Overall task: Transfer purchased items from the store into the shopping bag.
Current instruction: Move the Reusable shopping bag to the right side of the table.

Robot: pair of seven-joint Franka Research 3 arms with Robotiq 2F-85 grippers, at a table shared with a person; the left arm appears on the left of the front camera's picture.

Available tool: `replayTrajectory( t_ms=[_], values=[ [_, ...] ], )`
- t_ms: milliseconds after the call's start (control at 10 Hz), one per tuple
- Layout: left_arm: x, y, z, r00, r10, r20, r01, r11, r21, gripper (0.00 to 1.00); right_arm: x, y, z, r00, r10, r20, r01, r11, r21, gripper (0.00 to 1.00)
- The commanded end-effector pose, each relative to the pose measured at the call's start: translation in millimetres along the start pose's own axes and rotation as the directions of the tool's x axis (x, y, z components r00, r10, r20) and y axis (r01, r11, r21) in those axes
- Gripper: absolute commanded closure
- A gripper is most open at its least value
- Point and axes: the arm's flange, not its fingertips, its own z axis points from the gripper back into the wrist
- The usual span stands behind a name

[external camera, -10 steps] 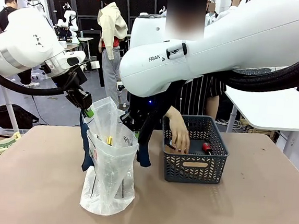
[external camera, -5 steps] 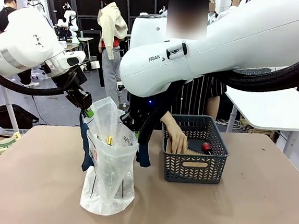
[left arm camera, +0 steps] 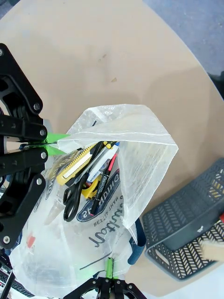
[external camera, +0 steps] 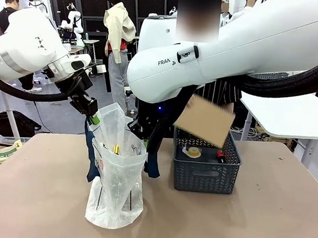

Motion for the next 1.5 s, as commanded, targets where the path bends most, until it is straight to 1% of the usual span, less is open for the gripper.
replayTrajectory(
  t_ms=[0, 1400],
  values=[
    [-0.1, 1.0, 1.7, 1.000, -0.006, 0.008, 0.006, 1.000, 0.004, 1.00, 0.0, 0.5, 0.5, 1.000, 0.001, 0.002, -0.001, 1.000, 0.000, 1.00],
    [-0.1, 1.0, 1.7, 1.000, -0.006, 0.008, 0.006, 1.000, 0.004, 1.00, 0.0, 0.5, 0.5, 1.000, 0.001, 0.002, -0.001, 1.000, 0.000, 1.00]
  ],
)
